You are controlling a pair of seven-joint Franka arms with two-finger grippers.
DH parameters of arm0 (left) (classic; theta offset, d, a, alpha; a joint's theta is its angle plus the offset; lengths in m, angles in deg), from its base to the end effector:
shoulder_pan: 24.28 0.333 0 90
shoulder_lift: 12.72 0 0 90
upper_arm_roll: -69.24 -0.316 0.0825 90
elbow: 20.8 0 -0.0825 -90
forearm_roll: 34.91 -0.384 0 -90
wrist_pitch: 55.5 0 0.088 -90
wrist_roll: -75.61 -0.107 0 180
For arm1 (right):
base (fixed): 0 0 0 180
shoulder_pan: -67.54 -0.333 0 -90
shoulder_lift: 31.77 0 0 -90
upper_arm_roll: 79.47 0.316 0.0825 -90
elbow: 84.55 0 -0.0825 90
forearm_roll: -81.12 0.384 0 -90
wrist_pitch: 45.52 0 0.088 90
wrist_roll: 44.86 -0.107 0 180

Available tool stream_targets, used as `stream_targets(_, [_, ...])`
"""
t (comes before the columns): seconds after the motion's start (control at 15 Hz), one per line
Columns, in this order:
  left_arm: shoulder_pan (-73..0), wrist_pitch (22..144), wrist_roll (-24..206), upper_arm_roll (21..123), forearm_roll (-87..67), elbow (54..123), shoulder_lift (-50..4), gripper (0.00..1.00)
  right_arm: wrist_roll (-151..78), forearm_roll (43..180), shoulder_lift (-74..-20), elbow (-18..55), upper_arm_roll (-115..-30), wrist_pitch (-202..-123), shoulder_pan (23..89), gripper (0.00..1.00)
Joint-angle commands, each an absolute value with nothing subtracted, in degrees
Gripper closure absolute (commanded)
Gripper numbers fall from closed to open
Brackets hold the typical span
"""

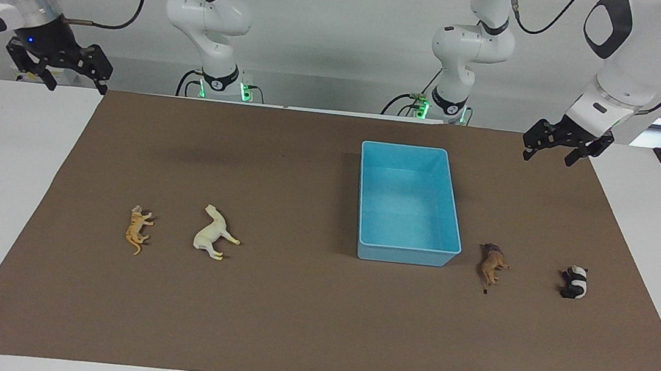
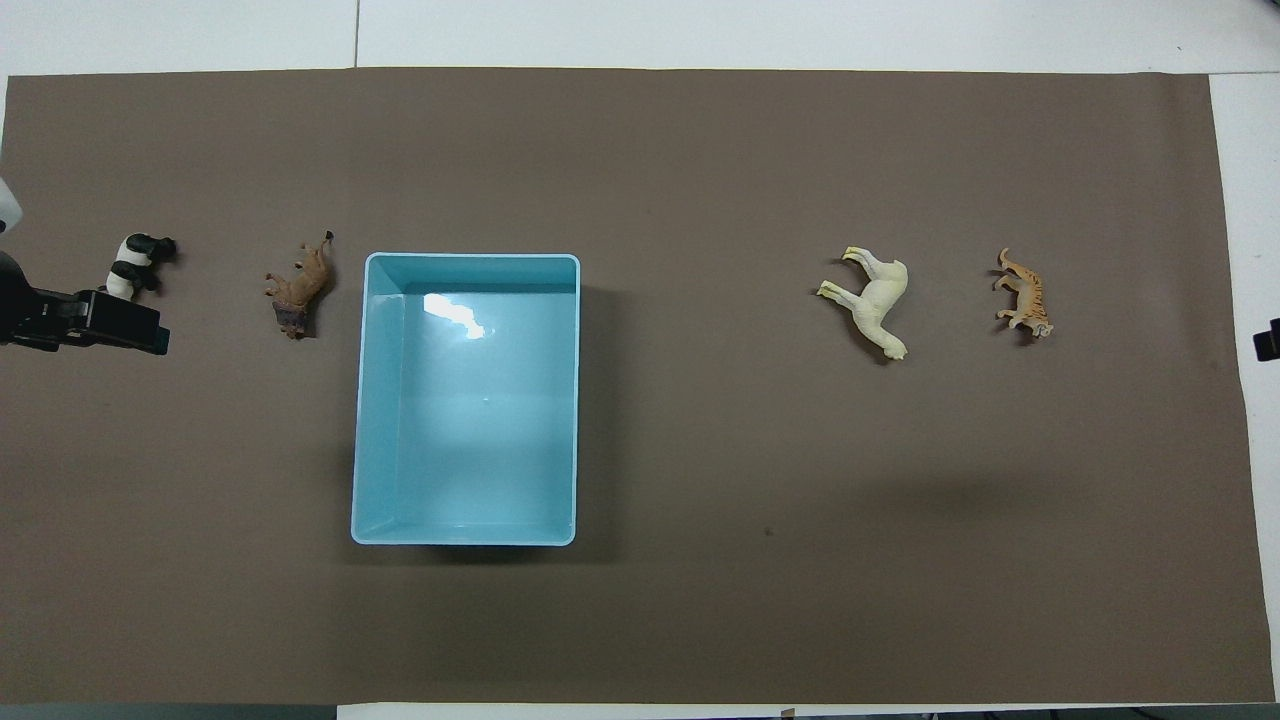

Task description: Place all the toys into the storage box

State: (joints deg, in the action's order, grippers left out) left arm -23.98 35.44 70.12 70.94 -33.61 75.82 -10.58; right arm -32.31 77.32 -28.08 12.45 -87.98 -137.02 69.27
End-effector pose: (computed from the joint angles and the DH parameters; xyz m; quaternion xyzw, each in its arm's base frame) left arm 0.5409 -0.0159 0.5919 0.9977 -0.0595 -0.0305 0.0119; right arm 0.5247 -0.1043 0.6039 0.9992 0.0218 -0.0214 0.0246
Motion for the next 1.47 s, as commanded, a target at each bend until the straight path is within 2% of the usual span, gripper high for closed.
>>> stream_targets(0.0, [-23.67,35.82,69.99,70.47,-33.07,77.46,-8.94,0.0,-34.31,77.34,-30.44,18.54,-87.55,-145.59,69.21,0.0])
stream_targets(0.2, [-23.4,35.82,69.99,70.21,-33.07,77.46,-8.94,0.0,-34.31,79.17,-37.64,18.55,-87.55,-151.92,69.21,0.0])
stream_targets(0.47, [-23.4,37.13,70.25,70.21,-33.07,78.07,-8.77,0.0,-34.32,80.86,-44.24,18.81,-87.55,-160.54,67.63,0.0])
stream_targets(0.53, [-23.58,40.96,70.43,70.3,-33.07,80.77,-8.24,0.0,-34.23,80.86,-45.39,19.42,-87.55,-162.74,67.63,0.0])
stream_targets(0.67, [-24.1,55.78,70.34,70.38,-33.07,91.21,-5.0,0.0,-33.96,81.12,-48.54,19.69,-87.46,-166.26,67.71,0.0])
stream_targets(0.73, [-24.1,61.08,70.34,70.47,-33.07,94.3,-5.25,0.0,-33.79,81.38,-50.21,19.69,-87.46,-167.93,67.8,0.0])
stream_targets(1.13, [-25.86,77.54,70.61,70.39,-35.86,93.38,-22.19,0.0,-32.65,84.72,-55.59,19.86,-87.46,-174.18,67.36,0.0])
stream_targets(1.27, [-26.39,82.03,70.52,70.47,-36.93,92.93,-26.15,0.0,-31.33,84.72,-56.29,20.21,-87.46,-174.97,67.36,0.0])
stream_targets(1.4, [-27.0,83.1,70.52,70.39,-37.11,89.44,-31.07,0.0,-29.32,84.72,-56.03,21.61,-87.46,-175.33,66.23,0.0])
